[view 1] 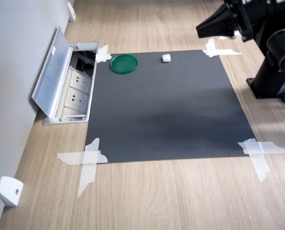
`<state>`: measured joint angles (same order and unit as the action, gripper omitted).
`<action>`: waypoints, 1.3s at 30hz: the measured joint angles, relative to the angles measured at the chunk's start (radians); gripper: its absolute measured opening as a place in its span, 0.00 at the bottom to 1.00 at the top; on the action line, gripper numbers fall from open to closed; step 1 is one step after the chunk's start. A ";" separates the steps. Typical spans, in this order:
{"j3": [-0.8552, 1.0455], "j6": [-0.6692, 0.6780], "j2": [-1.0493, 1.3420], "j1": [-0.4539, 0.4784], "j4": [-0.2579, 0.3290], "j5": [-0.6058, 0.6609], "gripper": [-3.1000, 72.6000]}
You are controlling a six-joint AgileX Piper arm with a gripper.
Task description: Grasp a white terminal and put it on the green lid.
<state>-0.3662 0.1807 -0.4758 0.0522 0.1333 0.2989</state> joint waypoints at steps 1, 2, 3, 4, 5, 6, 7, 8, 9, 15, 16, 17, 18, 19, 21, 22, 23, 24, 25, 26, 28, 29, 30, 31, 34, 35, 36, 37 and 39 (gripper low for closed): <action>-0.028 0.005 -0.030 0.000 -0.001 0.027 0.03; -0.050 0.007 -0.055 0.000 -0.005 0.054 0.03; -0.077 0.008 -0.083 0.000 -0.012 0.082 0.03; -0.102 0.009 -0.111 0.000 -0.022 0.109 0.03; -0.126 0.009 -0.137 0.000 -0.038 0.135 0.03; -0.145 0.007 -0.162 0.000 -0.054 0.156 0.03; -0.169 0.001 -0.187 0.000 -0.076 0.185 0.03; -0.196 -0.013 -0.211 0.000 -0.101 0.215 0.03; -0.218 -0.032 -0.236 0.000 -0.127 0.246 0.03; -0.324 -0.191 -0.363 0.000 -0.276 0.434 0.03; -0.339 -0.197 -0.381 0.000 -0.294 0.460 0.03; -0.354 -0.197 -0.397 0.000 -0.308 0.485 0.03; -0.365 -0.194 -0.413 0.000 -0.315 0.505 0.03; -0.378 -0.181 -0.429 0.000 -0.322 0.526 0.03; -0.400 -0.148 -0.457 0.021 -0.317 0.554 0.03; -0.408 -0.121 -0.472 0.045 -0.302 0.560 0.03; -0.416 -0.091 -0.486 0.078 -0.282 0.563 0.03; -0.423 -0.052 -0.499 0.116 -0.256 0.563 0.03; -0.429 -0.015 -0.509 0.149 -0.229 0.564 0.03; -0.436 0.037 -0.519 0.191 -0.201 0.564 0.03; -0.450 0.158 -0.541 0.275 -0.156 0.568 0.03; -0.458 0.221 -0.550 0.307 -0.133 0.571 0.03; -0.467 0.285 -0.564 0.345 -0.115 0.579 0.03; -0.476 0.346 -0.579 0.381 -0.099 0.585 0.03; -0.507 0.498 -0.632 0.470 -0.065 0.610 0.04; -0.518 0.542 -0.650 0.496 -0.059 0.618 0.05; -0.528 0.570 -0.664 0.518 -0.056 0.625 0.07; -0.539 0.596 -0.682 0.538 -0.054 0.636 0.09; -0.560 0.627 -0.714 0.564 -0.052 0.652 0.15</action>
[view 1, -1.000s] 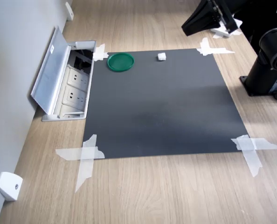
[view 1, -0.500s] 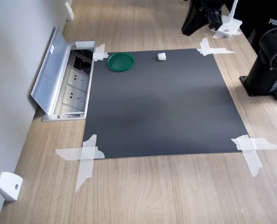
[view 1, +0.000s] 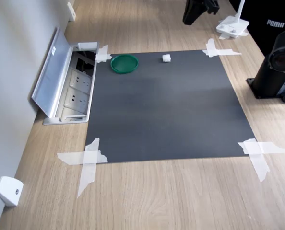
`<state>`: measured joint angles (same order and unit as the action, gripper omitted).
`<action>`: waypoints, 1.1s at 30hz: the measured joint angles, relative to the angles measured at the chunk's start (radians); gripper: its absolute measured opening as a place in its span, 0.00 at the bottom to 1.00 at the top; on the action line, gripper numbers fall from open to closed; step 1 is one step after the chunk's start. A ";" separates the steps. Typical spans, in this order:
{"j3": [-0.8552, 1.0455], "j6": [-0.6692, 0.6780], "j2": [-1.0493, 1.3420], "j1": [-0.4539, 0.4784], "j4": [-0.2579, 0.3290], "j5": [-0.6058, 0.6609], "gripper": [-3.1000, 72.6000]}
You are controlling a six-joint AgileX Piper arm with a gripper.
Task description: Grasp a white terminal and put it on the green lid.
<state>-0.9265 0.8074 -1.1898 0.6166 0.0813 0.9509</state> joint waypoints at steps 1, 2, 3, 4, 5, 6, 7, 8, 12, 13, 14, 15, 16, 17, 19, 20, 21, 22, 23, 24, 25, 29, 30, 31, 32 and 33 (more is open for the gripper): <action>-0.012 0.008 -0.017 0.010 0.000 0.009 0.20; -0.023 0.014 -0.034 0.015 0.000 0.016 0.27; -0.035 0.017 -0.049 0.017 0.000 0.018 0.33; -0.048 0.018 -0.064 0.018 0.001 0.021 0.41; -0.062 0.019 -0.077 0.018 0.006 0.023 0.48; -0.077 0.019 -0.089 0.018 0.012 0.025 0.56; -0.093 0.018 -0.099 0.018 0.020 0.030 0.64; -0.107 0.016 -0.107 0.018 0.027 0.035 0.69; -0.179 -0.054 -0.147 0.017 0.049 0.056 0.89; -0.195 -0.080 -0.157 0.016 0.046 0.066 0.92; -0.206 -0.104 -0.168 0.016 0.039 0.072 0.94; -0.214 -0.122 -0.179 0.016 0.032 0.079 0.94; -0.219 -0.141 -0.191 0.016 0.023 0.086 0.95; -0.222 -0.151 -0.204 0.016 0.016 0.094 0.95; -0.222 -0.164 -0.231 0.016 0.011 0.107 0.95; -0.222 -0.165 -0.246 0.016 0.011 0.113 0.95; -0.222 -0.165 -0.261 0.016 0.011 0.113 0.95; -0.222 -0.168 -0.273 0.016 0.011 0.109 0.95; -0.222 -0.168 -0.282 0.016 0.011 0.101 0.95; -0.222 -0.168 -0.292 0.016 0.011 0.088 0.95; -0.222 -0.170 -0.300 0.015 0.011 0.076 0.95; -0.222 -0.181 -0.324 -0.025 -0.006 0.056 0.95; -0.222 -0.188 -0.329 -0.040 -0.007 0.055 0.95; -0.222 -0.198 -0.333 -0.057 -0.006 0.054 0.95; -0.222 -0.209 -0.339 -0.068 -0.001 0.049 0.95; -0.222 -0.218 -0.344 -0.073 -0.001 0.044 0.95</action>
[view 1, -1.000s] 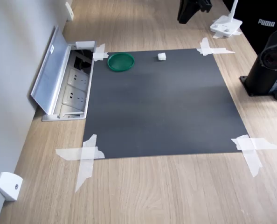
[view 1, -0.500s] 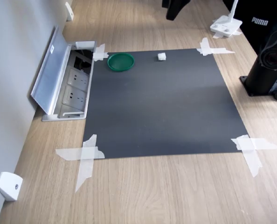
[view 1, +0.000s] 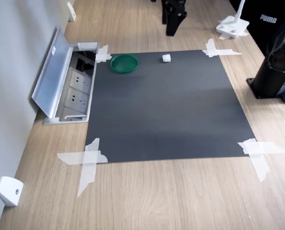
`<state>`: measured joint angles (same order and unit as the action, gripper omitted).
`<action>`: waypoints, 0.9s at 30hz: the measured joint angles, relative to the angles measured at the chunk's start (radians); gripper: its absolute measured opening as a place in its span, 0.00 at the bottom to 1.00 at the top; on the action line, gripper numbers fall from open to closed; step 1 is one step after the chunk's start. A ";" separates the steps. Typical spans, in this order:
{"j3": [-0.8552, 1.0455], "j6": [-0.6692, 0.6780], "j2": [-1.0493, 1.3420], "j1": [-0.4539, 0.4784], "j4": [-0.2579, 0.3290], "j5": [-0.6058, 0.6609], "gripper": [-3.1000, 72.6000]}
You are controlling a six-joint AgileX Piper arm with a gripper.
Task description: Grasp a white terminal and put it on the green lid.
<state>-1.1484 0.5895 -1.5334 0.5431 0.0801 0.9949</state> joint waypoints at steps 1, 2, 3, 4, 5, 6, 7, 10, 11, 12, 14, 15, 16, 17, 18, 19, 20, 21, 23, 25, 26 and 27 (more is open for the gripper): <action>0.000 -0.004 -0.004 -0.002 -0.002 -0.005 0.95; 0.000 -0.009 -0.009 -0.003 -0.008 -0.011 0.95; 0.000 -0.012 -0.015 -0.003 -0.015 -0.016 0.95; 0.001 -0.014 -0.018 -0.003 -0.020 -0.020 0.95; 0.008 -0.015 -0.022 -0.003 -0.025 -0.028 0.95; 0.019 -0.015 -0.025 -0.003 -0.028 -0.039 0.95; 0.033 -0.014 -0.028 -0.003 -0.029 -0.049 0.95; 0.084 -0.001 -0.040 -0.003 -0.030 -0.088 0.95; 0.102 0.002 -0.047 -0.003 -0.032 -0.104 0.95; 0.119 0.005 -0.053 -0.003 -0.034 -0.121 0.95; 0.144 0.007 -0.066 -0.003 -0.038 -0.148 0.95; 0.155 0.007 -0.073 -0.003 -0.044 -0.163 0.95; 0.163 0.010 -0.080 -0.003 -0.051 -0.175 0.95; 0.166 0.010 -0.086 -0.003 -0.060 -0.182 0.95; 0.170 0.010 -0.093 -0.003 -0.071 -0.196 0.95; 0.171 0.010 -0.099 -0.003 -0.080 -0.205 0.95; 0.171 0.010 -0.105 -0.003 -0.090 -0.215 0.95; 0.171 0.010 -0.109 -0.003 -0.095 -0.225 0.95; 0.171 0.012 -0.121 -0.003 -0.105 -0.240 0.95; 0.171 0.012 -0.135 -0.003 -0.107 -0.247 0.95; 0.171 0.012 -0.142 -0.003 -0.107 -0.247 0.95; 0.171 0.012 -0.147 -0.003 -0.106 -0.247 0.95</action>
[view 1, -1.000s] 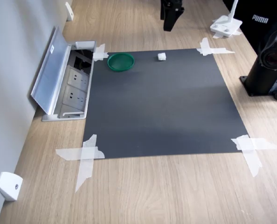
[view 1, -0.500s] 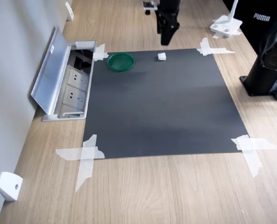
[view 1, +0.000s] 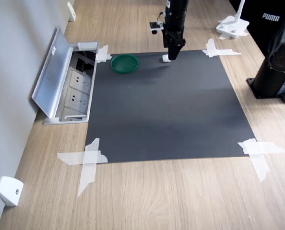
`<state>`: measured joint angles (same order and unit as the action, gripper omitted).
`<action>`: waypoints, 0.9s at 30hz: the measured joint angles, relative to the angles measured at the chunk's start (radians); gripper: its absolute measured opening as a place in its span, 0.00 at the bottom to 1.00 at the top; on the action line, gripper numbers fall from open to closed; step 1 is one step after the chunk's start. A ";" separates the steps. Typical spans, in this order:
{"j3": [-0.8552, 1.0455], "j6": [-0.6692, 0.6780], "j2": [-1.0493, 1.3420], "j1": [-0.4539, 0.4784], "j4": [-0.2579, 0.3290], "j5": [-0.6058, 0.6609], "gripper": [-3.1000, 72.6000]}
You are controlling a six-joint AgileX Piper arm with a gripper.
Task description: Grasp a white terminal and put it on the green lid.
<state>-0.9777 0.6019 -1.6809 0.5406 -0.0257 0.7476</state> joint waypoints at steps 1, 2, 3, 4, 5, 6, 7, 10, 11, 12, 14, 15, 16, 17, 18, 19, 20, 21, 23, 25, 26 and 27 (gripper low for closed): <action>0.000 0.000 -0.007 0.000 0.000 0.000 0.95; 0.000 0.001 -0.014 0.000 0.000 0.000 0.95; 0.000 0.001 -0.019 0.000 0.001 -0.001 0.95; 0.000 0.002 -0.023 0.000 0.003 -0.003 0.95; 0.000 0.005 -0.025 0.000 0.005 -0.006 0.95; 0.000 0.010 -0.028 0.000 0.010 -0.010 0.95; 0.000 0.016 -0.029 0.000 0.015 -0.012 0.95; 0.000 0.024 -0.031 0.000 0.026 -0.022 0.95; 0.000 0.027 -0.035 0.000 0.026 -0.023 0.95; 0.000 0.027 -0.039 0.000 0.026 -0.024 0.95; 0.000 0.027 -0.044 0.000 0.026 -0.025 0.95; 0.000 0.027 -0.045 0.000 0.026 -0.026 0.95; 0.000 0.027 -0.045 0.000 0.026 -0.026 0.95; 0.000 0.028 -0.045 0.000 0.026 -0.026 0.95; -0.001 0.032 -0.045 0.000 0.026 -0.027 0.95; -0.001 0.037 -0.046 0.000 0.026 -0.027 0.94; -0.002 0.043 -0.045 0.000 0.026 -0.029 0.93; -0.004 0.047 -0.045 0.000 0.026 -0.029 0.92; -0.014 0.052 -0.046 0.000 0.034 -0.030 0.87; -0.020 0.054 -0.047 0.000 0.038 -0.031 0.78; -0.022 0.054 -0.047 0.000 0.039 -0.033 0.73; -0.022 0.054 -0.047 0.000 0.041 -0.033 0.67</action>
<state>-0.9993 0.6559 -1.7278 0.5406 0.0158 0.7145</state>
